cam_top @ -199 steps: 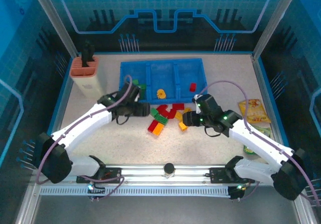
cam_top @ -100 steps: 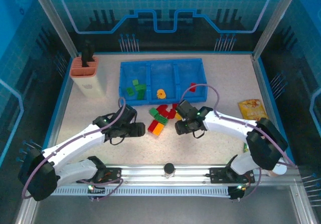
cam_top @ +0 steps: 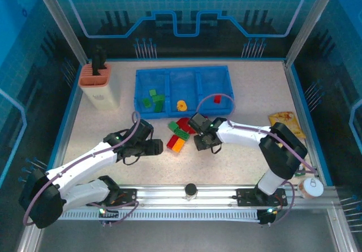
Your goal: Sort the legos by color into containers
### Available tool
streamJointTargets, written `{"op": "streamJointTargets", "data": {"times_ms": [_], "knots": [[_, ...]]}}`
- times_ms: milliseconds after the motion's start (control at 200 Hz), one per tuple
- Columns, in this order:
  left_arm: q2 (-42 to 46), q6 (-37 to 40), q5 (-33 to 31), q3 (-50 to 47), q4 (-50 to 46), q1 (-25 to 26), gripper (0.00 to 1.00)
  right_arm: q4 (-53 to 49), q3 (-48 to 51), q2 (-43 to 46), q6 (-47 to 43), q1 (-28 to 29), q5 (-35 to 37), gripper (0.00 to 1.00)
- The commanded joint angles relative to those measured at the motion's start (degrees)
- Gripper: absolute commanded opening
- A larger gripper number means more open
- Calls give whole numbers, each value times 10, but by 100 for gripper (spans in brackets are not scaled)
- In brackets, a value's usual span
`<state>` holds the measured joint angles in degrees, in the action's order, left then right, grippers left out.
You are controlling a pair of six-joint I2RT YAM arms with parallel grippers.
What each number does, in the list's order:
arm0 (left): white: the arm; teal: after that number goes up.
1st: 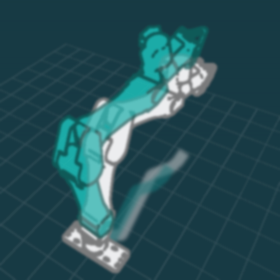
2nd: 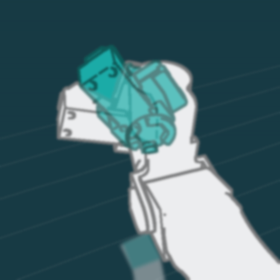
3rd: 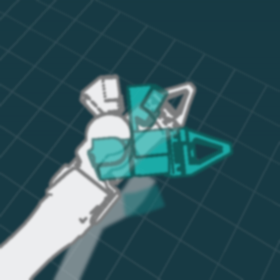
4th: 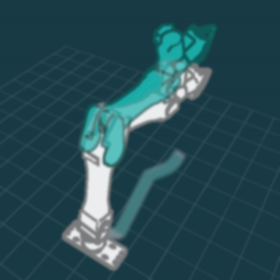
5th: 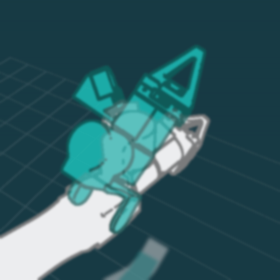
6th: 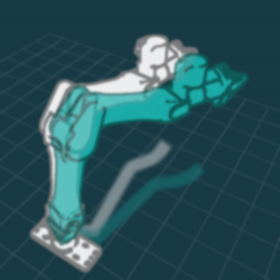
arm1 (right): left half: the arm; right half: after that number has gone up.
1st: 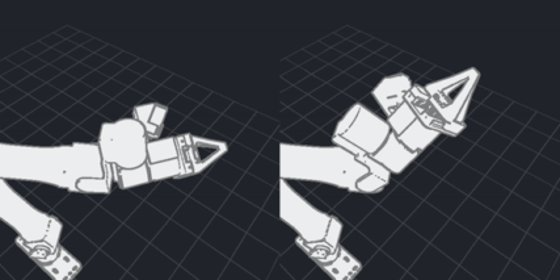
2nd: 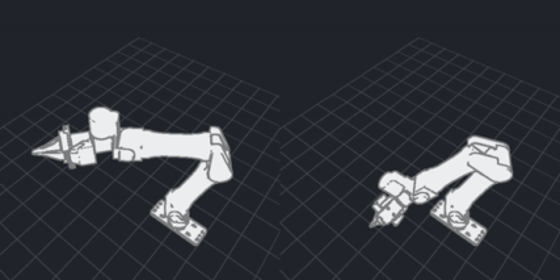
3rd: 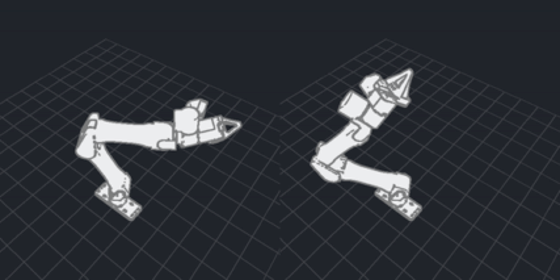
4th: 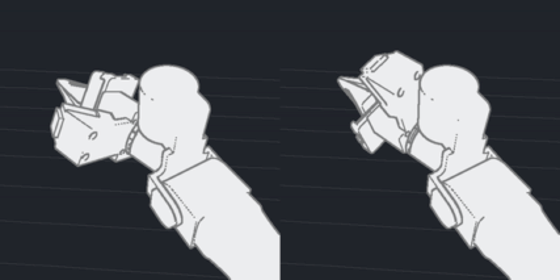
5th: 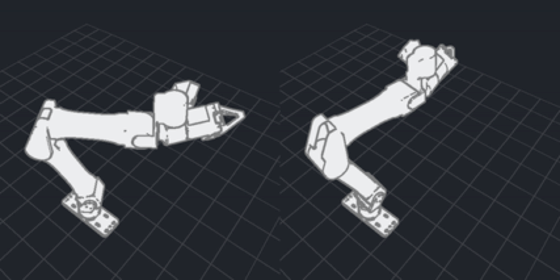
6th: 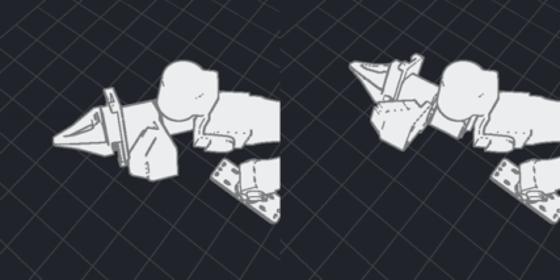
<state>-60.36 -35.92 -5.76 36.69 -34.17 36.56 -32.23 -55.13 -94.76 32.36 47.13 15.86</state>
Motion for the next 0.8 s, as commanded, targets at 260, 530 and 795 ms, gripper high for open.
{"op": "streamJointTargets", "data": {"times_ms": [260, 530, 795], "knots": [[17, 6, -7, -2, -4, 5, 74, -69, -128, 44, -22, 23, 40, 30], [50, 14, 18, -1, -9, 34, 74, -108, -349, -95, -82, -49, -17, 30], [96, -22, -8, -12, -38, 100, 74, -165, -517, -253, -102, -94, -30, 31]]}}
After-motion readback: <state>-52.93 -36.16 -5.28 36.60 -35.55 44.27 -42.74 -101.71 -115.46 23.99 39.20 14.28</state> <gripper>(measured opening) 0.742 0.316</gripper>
